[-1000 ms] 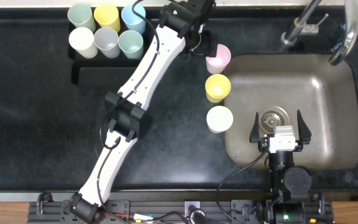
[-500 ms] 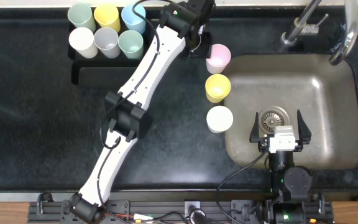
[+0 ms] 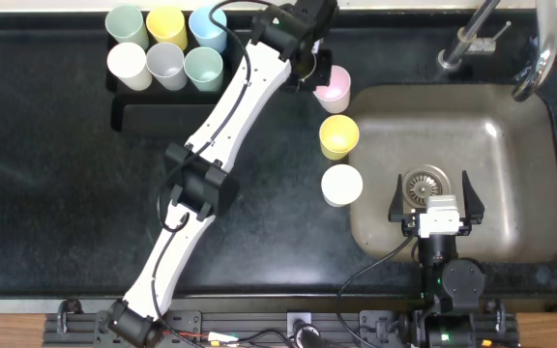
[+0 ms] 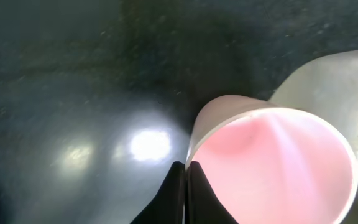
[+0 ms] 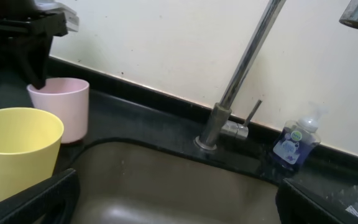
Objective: Store Cups
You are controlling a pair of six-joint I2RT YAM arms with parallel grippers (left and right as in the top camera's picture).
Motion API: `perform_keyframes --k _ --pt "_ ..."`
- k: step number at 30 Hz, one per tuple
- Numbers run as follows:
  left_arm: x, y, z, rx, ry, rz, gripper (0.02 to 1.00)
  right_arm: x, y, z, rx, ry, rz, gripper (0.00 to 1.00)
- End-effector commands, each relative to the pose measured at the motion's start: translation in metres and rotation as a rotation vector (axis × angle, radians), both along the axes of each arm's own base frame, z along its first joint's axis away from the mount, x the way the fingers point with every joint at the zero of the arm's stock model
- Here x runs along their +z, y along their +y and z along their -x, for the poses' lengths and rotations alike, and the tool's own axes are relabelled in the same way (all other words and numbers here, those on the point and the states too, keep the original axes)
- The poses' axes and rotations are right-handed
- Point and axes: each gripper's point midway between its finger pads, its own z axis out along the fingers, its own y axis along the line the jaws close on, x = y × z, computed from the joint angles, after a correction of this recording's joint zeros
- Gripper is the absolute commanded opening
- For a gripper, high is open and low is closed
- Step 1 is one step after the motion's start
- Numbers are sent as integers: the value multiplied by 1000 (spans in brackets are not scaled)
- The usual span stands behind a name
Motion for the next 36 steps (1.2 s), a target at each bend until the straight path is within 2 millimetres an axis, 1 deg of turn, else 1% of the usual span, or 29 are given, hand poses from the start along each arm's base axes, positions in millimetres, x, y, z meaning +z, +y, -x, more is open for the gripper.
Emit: perform_keyframes --k 1,3,4,5,7,9,11,12,13,15,18,20,22,24,25,27,29,31,34,36 --pt "129 68 1 225 -204 -10 36 -3 1 0 3 -1 -1 996" --pt "171 96 14 308 -260 -13 36 -3 1 0 3 -1 -1 998" --pt "193 112 25 349 -295 -23 36 -3 1 0 3 -1 -1 996" --pt "211 127 36 389 -323 -37 36 -3 1 0 3 -1 -1 998" --pt "241 153 57 453 -380 -72 36 -3 1 0 3 -1 -1 998" --pt "271 170 73 461 -465 -90 36 -3 1 0 3 -1 -1 998" --pt "287 183 86 469 -504 -107 36 -3 1 0 3 -1 -1 998" --pt "290 194 90 470 -508 -130 36 -3 1 0 3 -1 -1 996" --pt "288 205 94 475 -496 -154 36 -3 1 0 3 -1 -1 996" --pt "276 228 101 519 -436 -190 36 -3 1 0 3 -1 -1 996" --pt "242 270 120 635 -289 -234 36 -3 1 0 3 -1 -1 998" --pt "214 297 137 713 -179 -246 38 -3 1 0 3 -1 -1 996" --pt "192 314 143 735 -127 -245 36 -3 1 0 3 -1 -1 998" --pt "171 328 141 737 -108 -231 36 -3 1 0 3 -1 -1 998" --pt "153 337 134 748 -94 -206 36 -3 1 0 3 -1 -1 996" --pt "138 345 128 773 -75 -164 36 -3 1 0 3 -1 -1 996" --pt "129 352 121 778 -67 -118 36 -3 1 0 3 -1 -1 998" --pt "125 363 116 789 -64 -78 36 -3 1 0 3 -1 -1 996" --pt "119 379 115 823 -39 -36 36 -3 1 0 3 -1 -1 998" --pt "111 386 114 841 -14 -24 36 -3 1 0 3 -1 -1 998"
